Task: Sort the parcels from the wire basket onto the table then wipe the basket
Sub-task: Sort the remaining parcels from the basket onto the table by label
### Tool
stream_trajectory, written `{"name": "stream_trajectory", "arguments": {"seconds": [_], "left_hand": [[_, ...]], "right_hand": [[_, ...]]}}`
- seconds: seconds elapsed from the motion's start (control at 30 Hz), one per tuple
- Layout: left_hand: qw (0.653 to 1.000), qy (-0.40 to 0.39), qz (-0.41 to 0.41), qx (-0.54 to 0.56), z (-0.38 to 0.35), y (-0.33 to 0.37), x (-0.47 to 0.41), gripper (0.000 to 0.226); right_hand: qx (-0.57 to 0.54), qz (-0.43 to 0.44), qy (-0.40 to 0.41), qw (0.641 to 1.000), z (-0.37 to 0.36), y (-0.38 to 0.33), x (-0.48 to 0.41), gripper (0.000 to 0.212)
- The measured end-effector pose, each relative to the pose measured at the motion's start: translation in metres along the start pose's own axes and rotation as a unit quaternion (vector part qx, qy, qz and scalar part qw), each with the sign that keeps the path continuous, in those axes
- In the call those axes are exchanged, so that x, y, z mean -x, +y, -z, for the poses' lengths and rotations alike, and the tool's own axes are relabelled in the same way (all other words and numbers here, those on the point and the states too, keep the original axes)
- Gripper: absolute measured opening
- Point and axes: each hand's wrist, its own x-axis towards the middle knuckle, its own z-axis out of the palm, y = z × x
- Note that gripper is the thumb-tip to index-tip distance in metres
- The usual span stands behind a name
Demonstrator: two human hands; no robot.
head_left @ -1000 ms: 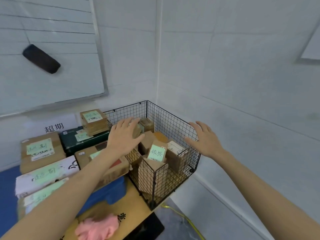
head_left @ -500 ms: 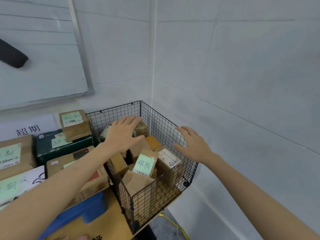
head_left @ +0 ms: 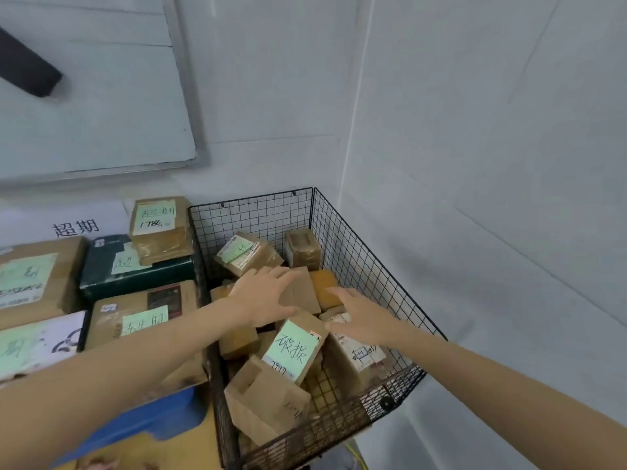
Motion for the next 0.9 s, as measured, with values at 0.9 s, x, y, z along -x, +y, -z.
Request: {"name": "stream_trajectory", "arguments": {"seconds": [0.9], "left_hand": [[0.91,-0.073,0.219,0.344,-0.085,0.009,-0.034,0.076]], "right_hand": [[-0.219,-0.117,-0.086,0.965,-0.051,0.021,-0.105,0.058]]}}
